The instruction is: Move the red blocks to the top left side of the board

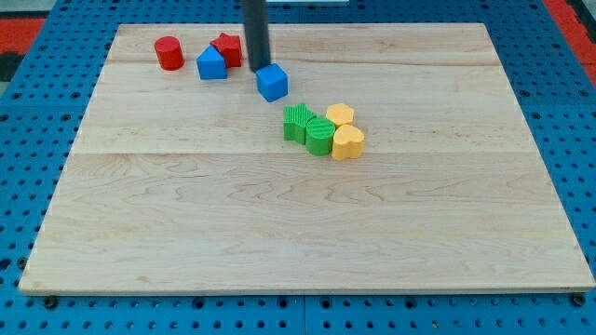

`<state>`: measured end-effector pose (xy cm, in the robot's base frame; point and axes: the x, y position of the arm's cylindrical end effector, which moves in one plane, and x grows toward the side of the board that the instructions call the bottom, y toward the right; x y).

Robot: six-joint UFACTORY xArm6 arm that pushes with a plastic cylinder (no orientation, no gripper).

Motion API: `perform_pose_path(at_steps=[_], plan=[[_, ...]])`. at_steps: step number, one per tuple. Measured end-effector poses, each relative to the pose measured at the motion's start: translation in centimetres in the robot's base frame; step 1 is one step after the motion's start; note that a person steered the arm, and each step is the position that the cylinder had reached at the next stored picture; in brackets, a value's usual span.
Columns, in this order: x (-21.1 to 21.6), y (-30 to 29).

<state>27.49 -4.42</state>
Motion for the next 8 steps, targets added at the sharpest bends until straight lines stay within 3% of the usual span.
perform_pose_path(at_steps=[1,2,4,6,8], plan=[[-3.3,0.4],[-2.6,-9.7],[-2.8,-9.0],[-8.3,-9.1],[-8.3,-21.2]])
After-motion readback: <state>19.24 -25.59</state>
